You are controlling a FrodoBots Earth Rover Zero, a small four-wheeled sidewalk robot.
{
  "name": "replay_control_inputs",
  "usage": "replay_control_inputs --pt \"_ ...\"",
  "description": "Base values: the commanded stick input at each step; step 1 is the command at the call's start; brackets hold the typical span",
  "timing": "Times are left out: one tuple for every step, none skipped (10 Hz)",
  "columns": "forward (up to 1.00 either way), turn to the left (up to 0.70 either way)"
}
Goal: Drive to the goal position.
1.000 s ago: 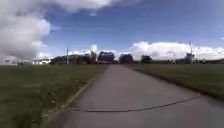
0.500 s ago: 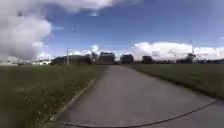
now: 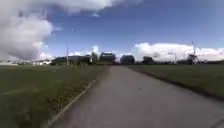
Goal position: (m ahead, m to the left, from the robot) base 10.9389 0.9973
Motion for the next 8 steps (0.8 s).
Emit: replay_control_inputs --pt "0.70 0.00" --pt "0.70 0.00" --pt "0.70 0.00" --pt "0.70 0.00" --pt "0.70 0.00" --pt "0.70 0.00" --pt "0.70 0.00" --pt "0.70 0.00"
